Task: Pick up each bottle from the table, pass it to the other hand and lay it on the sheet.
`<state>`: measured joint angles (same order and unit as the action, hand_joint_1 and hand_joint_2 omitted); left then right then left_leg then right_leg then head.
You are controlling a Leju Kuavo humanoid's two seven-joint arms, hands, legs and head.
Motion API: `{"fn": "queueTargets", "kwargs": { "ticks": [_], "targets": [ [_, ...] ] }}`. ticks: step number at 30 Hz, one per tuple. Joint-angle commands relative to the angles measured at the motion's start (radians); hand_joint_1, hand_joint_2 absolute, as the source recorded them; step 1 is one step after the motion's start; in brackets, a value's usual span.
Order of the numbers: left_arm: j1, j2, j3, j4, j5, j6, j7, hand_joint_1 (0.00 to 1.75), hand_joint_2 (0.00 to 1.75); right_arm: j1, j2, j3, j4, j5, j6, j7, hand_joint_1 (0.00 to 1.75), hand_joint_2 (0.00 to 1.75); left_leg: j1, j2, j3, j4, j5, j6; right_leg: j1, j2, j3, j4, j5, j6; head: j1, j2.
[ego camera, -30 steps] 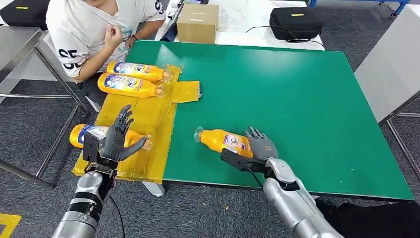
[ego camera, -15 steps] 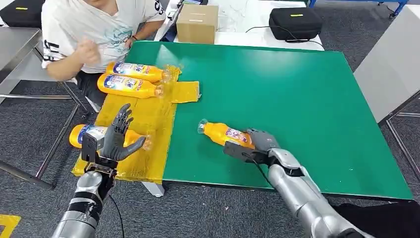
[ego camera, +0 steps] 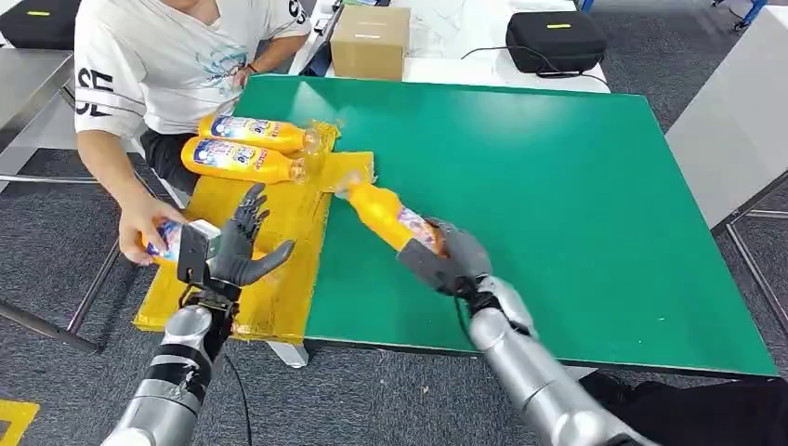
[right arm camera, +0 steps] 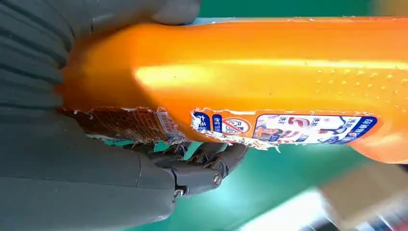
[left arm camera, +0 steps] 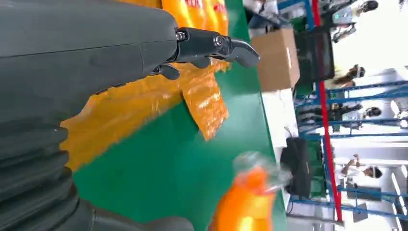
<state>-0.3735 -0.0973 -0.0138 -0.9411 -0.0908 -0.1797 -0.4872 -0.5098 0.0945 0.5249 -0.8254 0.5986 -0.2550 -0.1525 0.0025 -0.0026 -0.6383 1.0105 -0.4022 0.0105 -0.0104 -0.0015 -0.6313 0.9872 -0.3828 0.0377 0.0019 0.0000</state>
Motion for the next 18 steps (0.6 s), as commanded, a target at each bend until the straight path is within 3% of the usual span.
{"fn": "queueTargets", "kwargs": {
  "ticks": [1,10,18],
  "targets": [
    [-0.074,-0.029,-0.115,0.127,0.067,-0.01,0.046,0.0,1.75,0.094,0.116,0.002,-0.13,-0.033,-0.116,-0.077,1.75,1.75,0.0,-0.002,0.004,0.0,-0.002,-0.001,0.0,-0.002,0.005,0.0,-0.003,-0.001,0.0,0.0],
    [-0.065,-0.029,-0.182,0.123,0.241,-0.159,0.101,0.0,1.75,0.081,0.153,0.052,-0.049,-0.064,-0.148,-0.153,1.75,1.75,-0.001,0.0,0.001,-0.001,-0.001,0.0,-0.001,0.0,0.002,-0.001,-0.001,-0.001,0.0,0.0],
    [-0.066,-0.041,-0.231,0.062,0.294,-0.174,0.13,0.0,1.75,0.061,0.192,0.111,0.036,-0.064,-0.114,-0.159,1.75,1.75,0.0,0.0,0.002,0.0,-0.002,0.0,0.0,0.0,0.003,0.0,-0.002,-0.001,0.0,0.0]
  ]
}}
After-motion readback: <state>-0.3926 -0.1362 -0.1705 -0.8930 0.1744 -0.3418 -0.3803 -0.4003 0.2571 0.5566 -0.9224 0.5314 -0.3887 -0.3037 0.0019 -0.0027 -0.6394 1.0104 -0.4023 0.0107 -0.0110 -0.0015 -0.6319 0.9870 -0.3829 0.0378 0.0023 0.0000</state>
